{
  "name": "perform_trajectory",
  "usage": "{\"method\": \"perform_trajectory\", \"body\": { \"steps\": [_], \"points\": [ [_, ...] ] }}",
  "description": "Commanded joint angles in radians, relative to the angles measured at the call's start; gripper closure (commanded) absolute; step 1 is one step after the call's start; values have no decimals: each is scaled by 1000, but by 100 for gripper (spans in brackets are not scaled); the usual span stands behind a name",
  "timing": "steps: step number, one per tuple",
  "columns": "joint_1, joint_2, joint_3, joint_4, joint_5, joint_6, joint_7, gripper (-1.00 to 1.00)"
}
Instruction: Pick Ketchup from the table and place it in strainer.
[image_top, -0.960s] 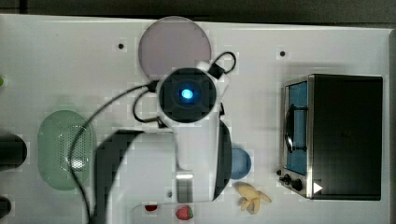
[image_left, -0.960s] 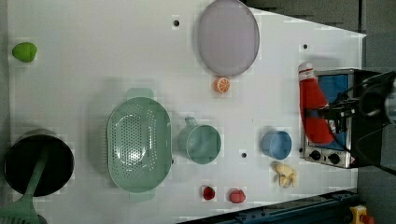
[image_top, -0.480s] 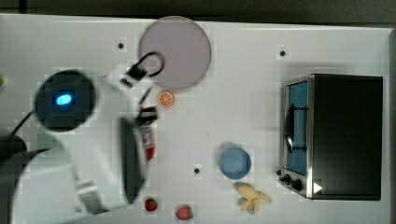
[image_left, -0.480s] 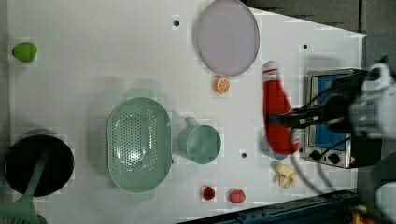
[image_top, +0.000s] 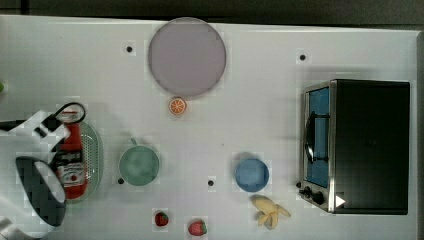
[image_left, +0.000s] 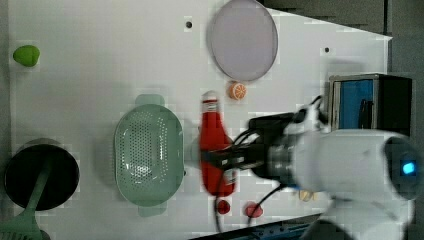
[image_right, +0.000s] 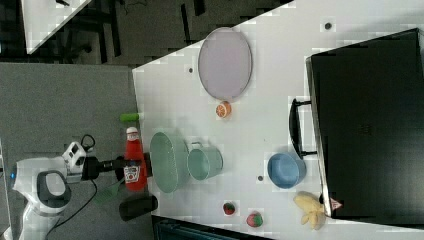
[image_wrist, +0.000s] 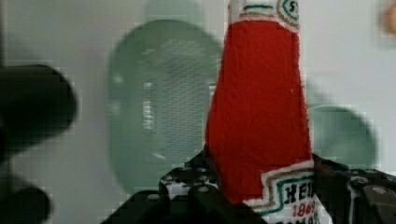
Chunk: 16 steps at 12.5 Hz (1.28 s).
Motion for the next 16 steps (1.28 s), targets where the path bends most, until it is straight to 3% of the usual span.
{"method": "perform_trajectory", "body": {
  "steps": [1, 5, 6, 9, 11, 16],
  "points": [
    [19, 61, 54, -49, -10, 119, 251, -20],
    [38, 183, 57, -128, -126, 332, 302, -20],
    [38, 213, 55, -145, -138, 366, 305, -29],
    [38, 271, 49, -159, -140, 446, 308, -94],
    [33, 251, 50, -149, -140, 458, 311, -100],
    [-101, 50, 26, -117, -128, 453, 330, -100]
  ]
}}
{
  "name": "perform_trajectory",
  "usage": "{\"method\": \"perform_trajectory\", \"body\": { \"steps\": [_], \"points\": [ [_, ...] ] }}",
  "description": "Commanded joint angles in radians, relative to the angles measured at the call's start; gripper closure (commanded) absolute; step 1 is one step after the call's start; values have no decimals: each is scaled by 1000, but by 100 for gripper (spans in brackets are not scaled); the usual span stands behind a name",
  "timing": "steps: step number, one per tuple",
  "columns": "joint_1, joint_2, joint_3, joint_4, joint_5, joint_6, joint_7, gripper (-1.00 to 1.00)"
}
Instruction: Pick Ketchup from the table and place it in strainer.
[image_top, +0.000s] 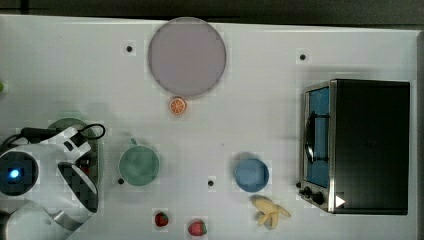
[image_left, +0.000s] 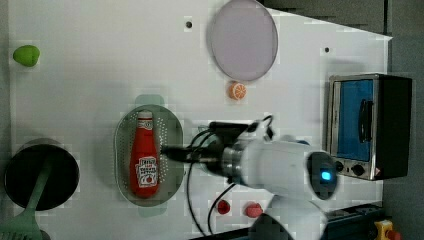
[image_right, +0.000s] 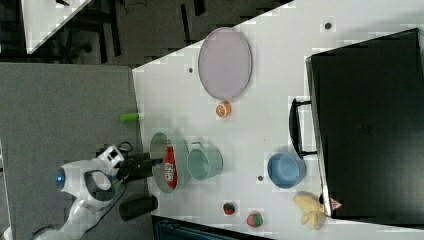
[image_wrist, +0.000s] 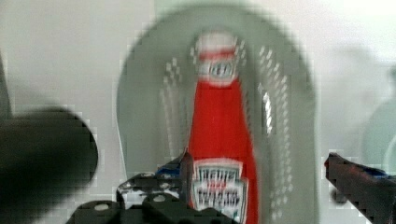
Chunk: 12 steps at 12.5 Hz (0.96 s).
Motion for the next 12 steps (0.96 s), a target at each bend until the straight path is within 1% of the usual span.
{"method": "perform_trajectory", "body": {
  "steps": [1, 2, 4, 6, 9, 12],
  "points": [
    [-108, -162, -37, 69, 15, 3, 66, -100],
    [-139, -202, -65, 83, 21, -45, 66, -100],
    [-192, -272, -145, 125, 22, -195, 65, -100],
    [-219, -319, -239, 191, 22, -362, 42, -100],
    [-224, -353, -377, 302, 33, -611, -25, -100],
    [-225, -357, -479, 395, 55, -745, -72, -100]
  ]
}}
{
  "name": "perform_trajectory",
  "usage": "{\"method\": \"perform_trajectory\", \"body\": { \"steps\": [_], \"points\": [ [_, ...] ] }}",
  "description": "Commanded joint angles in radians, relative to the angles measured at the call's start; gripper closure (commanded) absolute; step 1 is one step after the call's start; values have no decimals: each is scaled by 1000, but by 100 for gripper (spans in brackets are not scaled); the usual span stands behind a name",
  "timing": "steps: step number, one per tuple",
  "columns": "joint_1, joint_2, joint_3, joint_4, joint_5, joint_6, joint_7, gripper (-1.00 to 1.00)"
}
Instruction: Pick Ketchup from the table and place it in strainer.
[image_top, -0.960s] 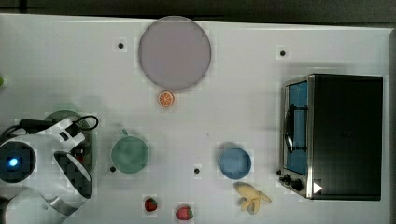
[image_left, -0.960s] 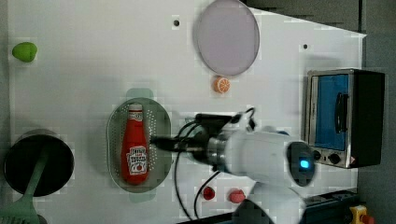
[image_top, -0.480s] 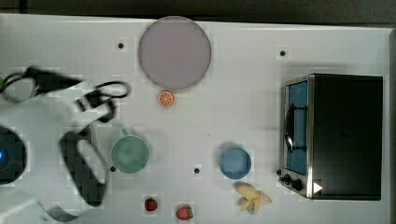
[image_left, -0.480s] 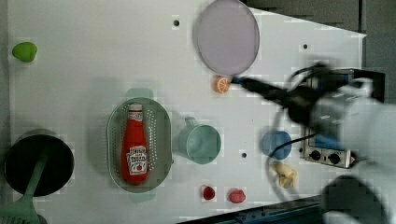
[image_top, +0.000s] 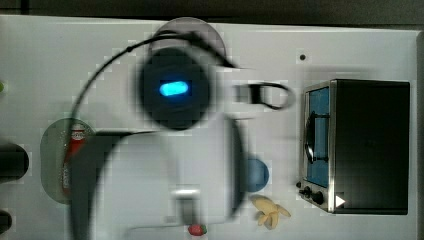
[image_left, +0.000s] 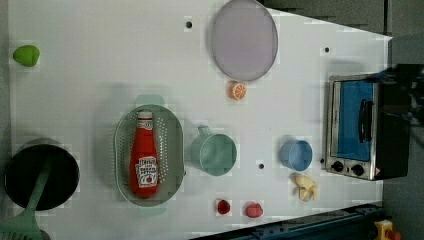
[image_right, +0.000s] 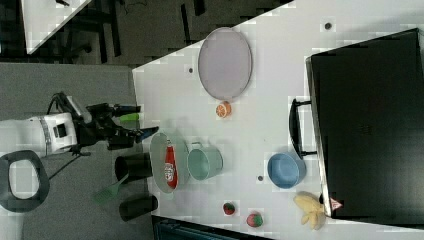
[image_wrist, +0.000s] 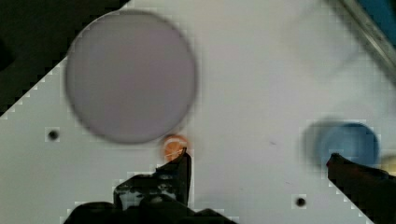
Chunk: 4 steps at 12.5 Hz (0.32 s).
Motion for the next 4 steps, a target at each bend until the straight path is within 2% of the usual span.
{"method": "perform_trajectory", "body": {
  "steps": [1, 4],
  "points": [
    [-10, -4, -46, 74, 22, -89, -79, -100],
    [-10, -4, -83, 102, 26, -177, -46, -100]
  ]
}}
